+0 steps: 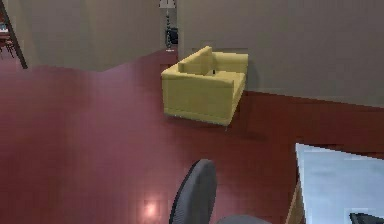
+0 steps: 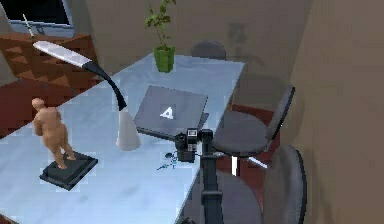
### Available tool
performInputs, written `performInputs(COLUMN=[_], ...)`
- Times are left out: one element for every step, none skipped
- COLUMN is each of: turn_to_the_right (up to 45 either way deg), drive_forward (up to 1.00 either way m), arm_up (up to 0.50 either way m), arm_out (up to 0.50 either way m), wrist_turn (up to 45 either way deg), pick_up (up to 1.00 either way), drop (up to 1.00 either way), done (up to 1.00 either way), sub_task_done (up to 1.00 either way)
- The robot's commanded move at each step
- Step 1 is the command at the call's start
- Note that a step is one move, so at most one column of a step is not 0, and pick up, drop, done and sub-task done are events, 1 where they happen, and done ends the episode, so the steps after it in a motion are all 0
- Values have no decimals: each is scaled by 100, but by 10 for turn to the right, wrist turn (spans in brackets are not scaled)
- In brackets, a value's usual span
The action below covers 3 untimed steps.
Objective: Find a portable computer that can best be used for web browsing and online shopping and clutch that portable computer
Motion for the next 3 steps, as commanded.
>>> performInputs(turn_to_the_right=[0, 0, 0], drive_forward=[0, 0, 0], arm_up=[0, 10, 0], arm_out=[0, 0, 0], wrist_turn=[0, 0, 0], pick_up=[100, 0, 0], drop=[0, 0, 0], done=[0, 0, 100], sub_task_done=[0, 0, 0])
